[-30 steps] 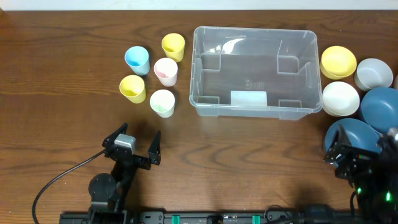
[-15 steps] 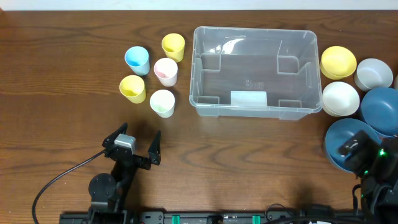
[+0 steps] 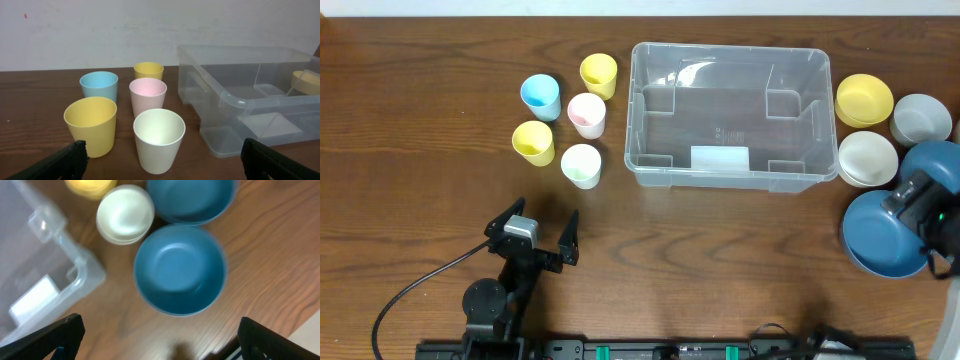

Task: Pack container
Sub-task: 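Move the right gripper to the teal bowl and grip its rim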

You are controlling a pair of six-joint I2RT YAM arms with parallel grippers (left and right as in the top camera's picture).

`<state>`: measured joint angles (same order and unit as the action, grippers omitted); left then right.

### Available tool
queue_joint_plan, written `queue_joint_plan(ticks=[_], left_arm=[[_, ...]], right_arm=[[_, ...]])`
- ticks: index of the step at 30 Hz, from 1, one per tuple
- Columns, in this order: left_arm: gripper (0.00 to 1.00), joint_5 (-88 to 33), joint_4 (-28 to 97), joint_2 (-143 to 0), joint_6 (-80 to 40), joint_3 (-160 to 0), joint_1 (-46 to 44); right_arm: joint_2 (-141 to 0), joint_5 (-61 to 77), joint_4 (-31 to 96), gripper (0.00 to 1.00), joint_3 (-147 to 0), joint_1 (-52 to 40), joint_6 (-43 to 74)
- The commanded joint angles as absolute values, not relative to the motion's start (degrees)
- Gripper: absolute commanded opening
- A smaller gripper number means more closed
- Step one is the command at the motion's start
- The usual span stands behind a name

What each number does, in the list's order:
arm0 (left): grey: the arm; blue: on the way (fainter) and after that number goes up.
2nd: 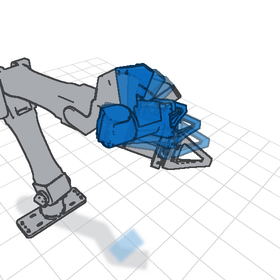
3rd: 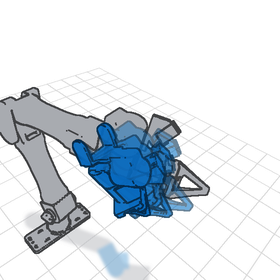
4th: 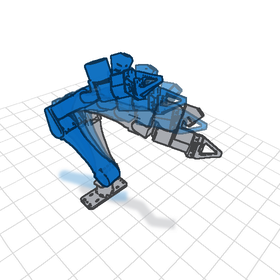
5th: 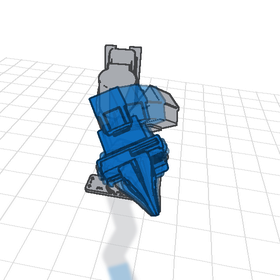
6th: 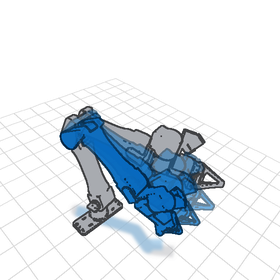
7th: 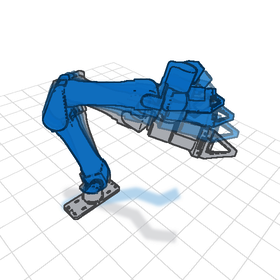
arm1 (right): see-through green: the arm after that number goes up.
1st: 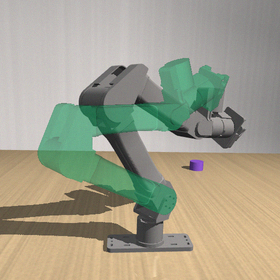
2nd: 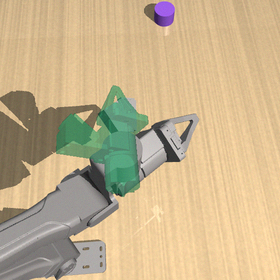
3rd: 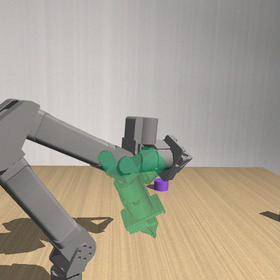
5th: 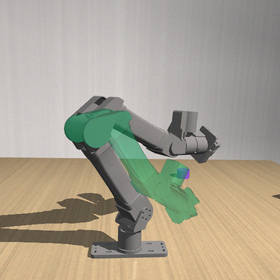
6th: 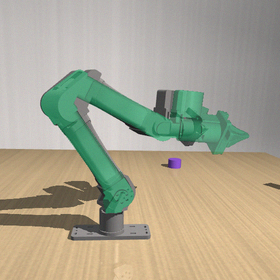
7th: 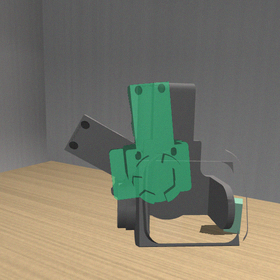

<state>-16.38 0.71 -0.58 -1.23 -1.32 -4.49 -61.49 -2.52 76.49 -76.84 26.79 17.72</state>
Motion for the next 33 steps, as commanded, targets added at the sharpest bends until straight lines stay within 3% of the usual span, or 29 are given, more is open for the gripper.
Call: queue_joint_plan(ticks=[1,5,9,15,23,33], left_arm=[[0.98,-17.3,2.6,-0.2,-0.4,-0.2,-4.2],[0.98,-17.3,2.6,-0.2,-0.4,-0.2,-4.2],[0.98,-17.3,2.6,-0.2,-0.4,-0.2,-4.2],[0.98,-17.3,2.6,-0.2,-0.4,-0.2,-4.2],[0.98,-17.3,2.6,-0.2,-0.4,-0.2,-4.2],[0.98,-17.3,2.6,-0.2,-0.4,-0.2,-4.2]], right_arm=[[-63.0,3.1,78.3,0.99,-79.1,28.4,17.5],[-62.9,3.0,79.0,0.99,-78.8,36.0,26.7],[-63.0,4.1,79.9,0.99,-76.3,49.0,25.6],[-62.9,12.8,73.6,0.99,-63.7,60.8,22.0],[-63.0,13.1,62.0,0.99,-50.7,65.1,20.9],[-63.0,14.6,52.6,0.99,-45.3,65.0,21.8]])
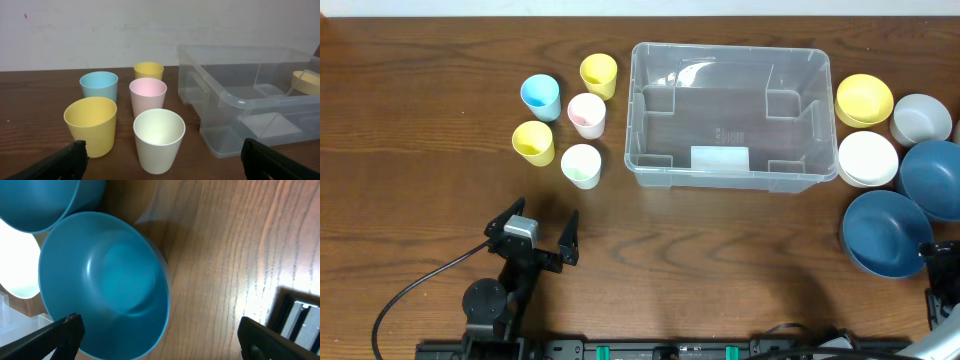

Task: Pack container
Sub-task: 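Move the right gripper to the teal bowl and grip its rim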

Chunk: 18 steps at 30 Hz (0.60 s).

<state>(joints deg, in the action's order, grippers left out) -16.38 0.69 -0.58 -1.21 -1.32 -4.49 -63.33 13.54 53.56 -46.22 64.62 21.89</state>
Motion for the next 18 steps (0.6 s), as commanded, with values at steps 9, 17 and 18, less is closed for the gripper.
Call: queue_joint_plan(ticks=[9,17,18], left_arm=[[0.98,-17.3,2.6,-0.2,-0.4,-0.2,-4.2],[0.98,-17.3,2.6,-0.2,-0.4,-0.2,-4.2],[0.98,-17.3,2.6,-0.2,-0.4,-0.2,-4.2]], right_arm=[[-67.0,15.7,47.5,0.99,-43.2,63.5,23.2],[-72.5,15.7,45.7,0.99,-41.3,62.6,23.9],[-72.9,15.7,45.4,0.99,-41.3,62.6,23.7]])
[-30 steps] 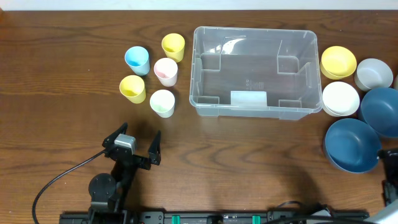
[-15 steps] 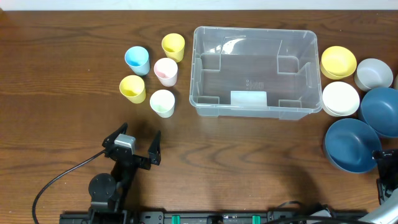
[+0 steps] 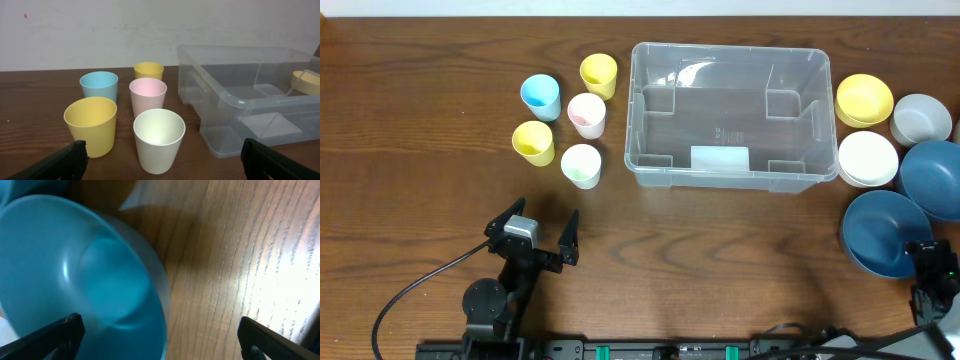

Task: Pack container
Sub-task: 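Move the right gripper to the teal bowl and grip its rim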

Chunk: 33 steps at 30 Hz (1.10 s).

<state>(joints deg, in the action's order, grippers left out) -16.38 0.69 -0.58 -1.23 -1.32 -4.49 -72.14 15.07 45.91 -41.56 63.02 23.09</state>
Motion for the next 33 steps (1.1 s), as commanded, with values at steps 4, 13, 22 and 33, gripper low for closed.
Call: queue_joint_plan(ticks=[4,13,22,33], left_arm=[[0.98,-17.3,2.6,-0.2,-0.4,-0.2,-4.2],[0.98,-17.3,2.6,-0.2,-0.4,-0.2,-4.2],[0.98,-17.3,2.6,-0.2,-0.4,-0.2,-4.2],[0.98,-17.3,2.6,-0.2,-0.4,-0.2,-4.2]], right_arm=[[-75.2,15.2,44.2,0.99,-41.3,62.6,23.5],[-78.2,15.2,43.9,0.70,-41.3,62.6,23.3],[-78.8,12.6,44.6,0.39,-41.1,62.6,23.7],[-78.8,12.2,47.3,0.02,-41.1,62.6,23.7]])
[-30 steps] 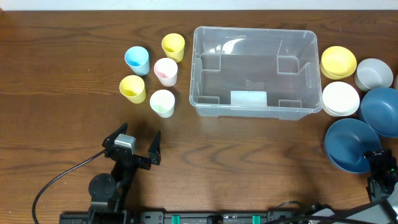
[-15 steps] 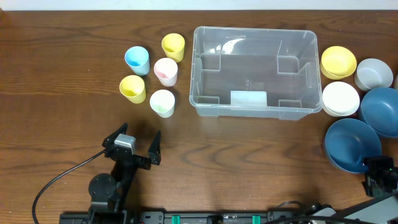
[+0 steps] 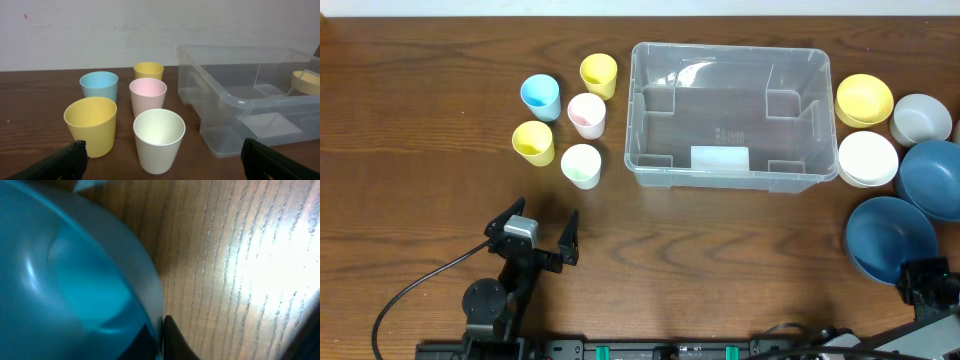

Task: Pack container
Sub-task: 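Move the right gripper to the teal bowl and grip its rim, then lift the teal bowl with the right gripper over the bin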

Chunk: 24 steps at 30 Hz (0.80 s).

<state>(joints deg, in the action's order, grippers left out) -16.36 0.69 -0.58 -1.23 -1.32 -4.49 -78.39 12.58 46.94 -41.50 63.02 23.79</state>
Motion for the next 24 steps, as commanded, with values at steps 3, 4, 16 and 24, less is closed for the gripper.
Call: queue_joint_plan(ticks=[3,4,16,24], left_arm=[[0.98,-17.3,2.6,-0.2,-0.4,-0.2,-4.2],[0.98,-17.3,2.6,-0.2,-0.4,-0.2,-4.2],[0.98,-17.3,2.6,-0.2,-0.4,-0.2,-4.2],[0.98,-17.3,2.6,-0.2,-0.4,-0.2,-4.2]], right_arm=[[-78.7,12.2,48.1,0.01,-41.1,62.6,23.7],[-78.7,12.2,48.4,0.01,-41.1,62.6,23.8],[-66.8,19.5,60.5,0.01,-52.3,63.2,23.9],[-55.3,18.4,69.5,0.01,-71.2,64.6,23.6]])
